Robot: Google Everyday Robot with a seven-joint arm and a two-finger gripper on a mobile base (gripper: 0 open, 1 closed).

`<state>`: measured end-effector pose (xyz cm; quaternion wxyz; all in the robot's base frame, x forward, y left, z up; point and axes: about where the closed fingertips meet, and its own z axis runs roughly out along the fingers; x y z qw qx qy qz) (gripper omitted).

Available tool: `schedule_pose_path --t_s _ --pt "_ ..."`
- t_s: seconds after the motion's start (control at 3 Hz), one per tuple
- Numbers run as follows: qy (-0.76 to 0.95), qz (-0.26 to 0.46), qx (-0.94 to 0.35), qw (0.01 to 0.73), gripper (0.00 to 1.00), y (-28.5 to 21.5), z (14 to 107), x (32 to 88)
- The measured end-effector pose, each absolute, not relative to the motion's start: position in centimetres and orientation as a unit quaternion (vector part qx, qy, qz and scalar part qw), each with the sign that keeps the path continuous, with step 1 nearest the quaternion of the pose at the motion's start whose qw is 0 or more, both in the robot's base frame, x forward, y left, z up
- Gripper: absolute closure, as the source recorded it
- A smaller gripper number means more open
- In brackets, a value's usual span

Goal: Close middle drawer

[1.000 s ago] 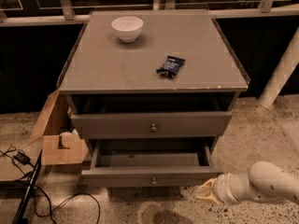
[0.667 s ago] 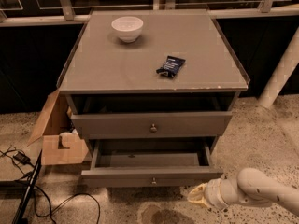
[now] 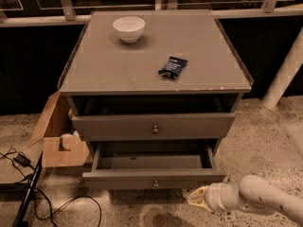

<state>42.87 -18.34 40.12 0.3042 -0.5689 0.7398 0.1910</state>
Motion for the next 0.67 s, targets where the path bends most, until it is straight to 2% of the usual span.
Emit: schedule_pose_path --t_s 0.67 --pt "0.686 0.123 -0.608 0.381 1.00 -16.6 38.9 46.8"
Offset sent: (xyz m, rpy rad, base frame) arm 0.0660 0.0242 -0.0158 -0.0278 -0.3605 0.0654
